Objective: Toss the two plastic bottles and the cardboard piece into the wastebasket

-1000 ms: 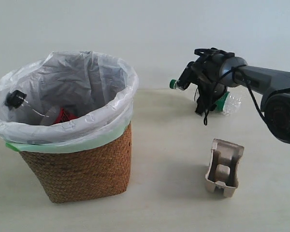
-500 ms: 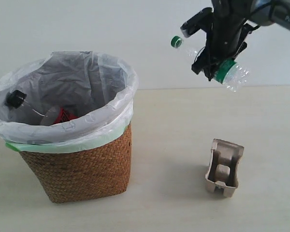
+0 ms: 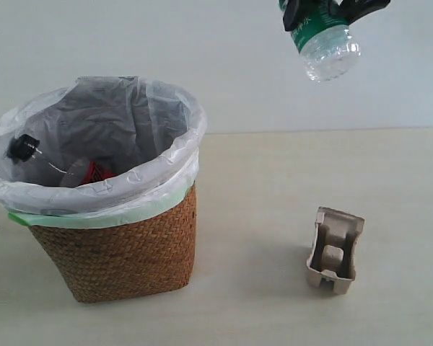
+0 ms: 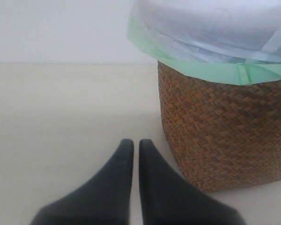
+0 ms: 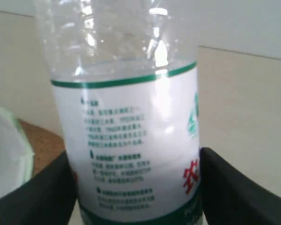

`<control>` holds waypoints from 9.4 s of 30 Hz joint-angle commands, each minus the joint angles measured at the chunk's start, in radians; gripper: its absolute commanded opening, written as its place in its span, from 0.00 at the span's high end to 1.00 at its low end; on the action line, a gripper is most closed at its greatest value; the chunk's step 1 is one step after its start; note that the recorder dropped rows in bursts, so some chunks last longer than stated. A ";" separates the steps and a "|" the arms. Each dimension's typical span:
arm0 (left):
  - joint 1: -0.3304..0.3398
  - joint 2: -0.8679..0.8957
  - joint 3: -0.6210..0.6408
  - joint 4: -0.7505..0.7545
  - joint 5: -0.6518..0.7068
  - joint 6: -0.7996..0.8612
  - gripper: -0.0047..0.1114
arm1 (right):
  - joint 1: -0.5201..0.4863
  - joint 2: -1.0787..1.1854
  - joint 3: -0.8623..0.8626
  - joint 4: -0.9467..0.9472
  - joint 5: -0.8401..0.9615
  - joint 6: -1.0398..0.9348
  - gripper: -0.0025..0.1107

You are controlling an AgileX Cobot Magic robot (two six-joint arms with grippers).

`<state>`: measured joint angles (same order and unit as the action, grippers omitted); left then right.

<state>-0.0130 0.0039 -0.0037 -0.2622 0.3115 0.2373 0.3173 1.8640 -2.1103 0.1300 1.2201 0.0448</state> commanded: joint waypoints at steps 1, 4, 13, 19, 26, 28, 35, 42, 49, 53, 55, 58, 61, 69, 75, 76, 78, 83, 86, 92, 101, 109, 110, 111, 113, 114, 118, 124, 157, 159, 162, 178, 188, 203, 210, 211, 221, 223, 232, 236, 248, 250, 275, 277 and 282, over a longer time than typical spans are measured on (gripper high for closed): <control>-0.009 -0.004 0.004 -0.003 -0.005 0.003 0.93 | -0.006 -0.051 0.088 0.137 0.001 -0.031 0.98; -0.009 -0.004 0.004 -0.003 -0.005 0.003 0.93 | -0.006 -0.061 0.141 0.197 0.001 -0.052 0.98; -0.009 -0.004 0.004 -0.003 -0.005 0.003 0.93 | -0.006 -0.068 0.216 -0.173 0.001 0.057 0.98; -0.009 -0.004 0.004 -0.003 -0.005 0.003 0.93 | -0.006 -0.111 0.237 -0.490 0.001 0.193 0.98; -0.009 -0.004 0.004 -0.003 -0.005 0.003 0.93 | -0.006 -0.166 0.237 -0.607 0.001 0.323 0.98; -0.009 -0.004 0.004 -0.003 -0.005 0.003 0.93 | -0.006 -0.167 0.237 -0.522 0.001 0.333 0.98; -0.009 -0.004 0.004 -0.003 -0.005 0.003 0.93 | 0.021 -0.135 0.237 0.270 0.001 0.112 0.95; -0.009 -0.004 0.004 -0.003 -0.005 0.003 0.93 | 0.177 -0.131 0.213 0.711 -0.249 -0.031 0.13; -0.009 -0.004 0.004 -0.003 -0.005 0.003 0.93 | 0.214 -0.110 0.213 0.625 -0.232 -0.022 0.08; -0.009 -0.004 0.004 -0.003 -0.005 0.003 0.93 | 0.214 -0.117 0.213 0.513 -0.174 -0.022 0.08; -0.009 -0.004 0.004 -0.003 -0.005 0.003 0.93 | 0.214 -0.119 0.213 0.430 -0.103 -0.003 0.11; -0.009 -0.004 0.004 -0.003 -0.005 0.003 0.93 | 0.214 -0.119 0.215 0.235 0.001 0.032 0.24; -0.009 -0.004 0.004 -0.003 -0.005 0.003 0.93 | 0.214 -0.130 0.246 0.014 0.001 0.129 0.39; -0.009 -0.004 0.004 -0.003 -0.005 0.003 0.93 | 0.214 -0.166 0.521 -0.273 0.001 0.290 0.30; -0.009 -0.004 0.004 -0.003 -0.005 0.003 0.93 | 0.214 -0.166 0.735 -0.311 0.001 0.460 0.28; -0.009 -0.004 0.004 -0.003 -0.005 0.003 0.93 | 0.214 -0.166 0.788 -0.317 0.001 0.525 0.28; -0.009 -0.004 0.004 -0.003 -0.005 0.003 0.93 | 0.214 -0.166 0.849 -0.313 0.001 0.592 0.28; -0.009 -0.004 0.004 -0.003 -0.005 0.003 0.93 | 0.214 -0.166 0.937 -0.243 -0.214 0.687 0.28; -0.009 -0.004 0.004 -0.003 -0.005 0.003 0.93 | 0.212 -0.148 0.971 -0.243 -0.383 0.783 0.28; -0.009 -0.004 0.004 -0.003 -0.005 0.003 0.93 | 0.151 -0.074 0.971 -0.248 -0.400 0.772 0.28; -0.009 -0.004 0.004 -0.003 -0.005 0.003 0.93 | 0.111 -0.049 0.971 -0.232 -0.456 0.725 0.28; -0.009 -0.004 0.004 -0.003 -0.005 0.003 0.93 | 0.111 0.067 0.971 -0.206 -0.539 0.701 0.29; -0.009 -0.004 0.004 -0.003 -0.005 0.003 0.93 | 0.111 0.073 0.971 -0.206 -0.550 0.697 0.32; -0.009 -0.004 0.004 -0.003 -0.005 0.003 0.93 | 0.111 0.076 0.971 -0.206 -0.562 0.697 0.38; -0.009 -0.004 0.004 -0.003 -0.005 0.003 0.93 | 0.111 0.077 0.971 -0.218 -0.586 0.697 0.55; -0.009 -0.004 0.004 -0.003 -0.005 0.003 0.93 | 0.111 0.077 0.971 -0.226 -0.593 0.694 0.65; -0.009 -0.004 0.004 -0.003 -0.005 0.003 0.93 | 0.111 0.077 0.971 -0.263 -0.599 0.657 0.98; -0.009 -0.004 0.004 -0.003 -0.005 0.003 0.93 | 0.111 -0.016 0.971 -0.268 -0.573 0.610 0.98; -0.009 -0.004 0.004 -0.003 -0.005 0.003 0.93 | 0.111 -0.367 0.597 -0.609 -0.070 0.573 0.95; -0.009 -0.004 0.004 -0.003 -0.005 0.003 0.93 | 0.111 -0.351 0.597 -0.380 -0.166 0.527 0.81; -0.009 -0.004 0.004 -0.003 -0.005 0.003 0.93 | 0.113 -0.312 0.597 0.173 -0.318 0.265 0.55; -0.009 -0.004 0.004 -0.003 -0.005 0.003 0.93 | 0.169 -0.276 0.552 0.629 -0.431 -0.115 0.08; -0.009 -0.004 0.004 -0.003 -0.005 0.003 0.93 | 0.169 -0.276 0.552 0.188 -0.245 0.068 0.09; -0.009 -0.004 0.004 -0.003 -0.005 0.003 0.93 | 0.170 -0.322 0.579 -0.040 0.001 -0.016 0.22; -0.009 -0.004 0.004 -0.003 -0.005 0.003 0.93 | 0.170 -0.479 0.612 -0.130 0.001 0.018 0.96; -0.009 -0.004 0.004 -0.003 -0.005 0.003 0.93 | 0.170 -0.504 0.612 -0.130 0.001 0.018 0.95; -0.009 -0.004 0.004 -0.003 -0.005 0.003 0.93 | 0.170 -0.799 0.695 -0.130 -0.089 0.028 0.96; -0.009 -0.004 0.004 -0.003 -0.005 0.003 0.93 | 0.170 -0.957 0.812 -0.130 -0.250 0.040 0.96; -0.009 -0.004 0.004 -0.003 -0.005 0.003 0.93 | 0.170 -1.393 1.107 -0.130 -0.577 0.029 0.96; -0.009 -0.004 0.004 -0.003 -0.005 0.003 0.93 | 0.170 -1.558 1.218 -0.122 -0.564 0.029 0.96; -0.009 -0.004 0.004 -0.003 -0.005 0.003 0.93 | 0.170 -1.622 1.220 -0.120 -0.491 0.030 0.96; -0.009 -0.004 0.004 -0.003 -0.005 0.003 0.93 | 0.170 -1.622 1.220 -0.120 -0.491 0.030 0.96; -0.009 -0.004 0.004 -0.003 -0.005 0.003 0.93 | -0.182 -1.825 1.438 -0.138 -0.853 0.026 0.96; -0.009 -0.004 0.004 -0.003 -0.005 0.003 0.93 | -0.219 -1.851 1.466 -0.138 -0.856 0.023 0.96; -0.009 -0.004 0.004 -0.003 -0.005 0.003 0.93 | -0.238 -1.864 1.561 -0.138 -0.905 0.008 0.96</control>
<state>-0.0130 0.0039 -0.0037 -0.2622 0.3115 0.2373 0.0889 0.0031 -0.5996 -0.0110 0.3547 0.0659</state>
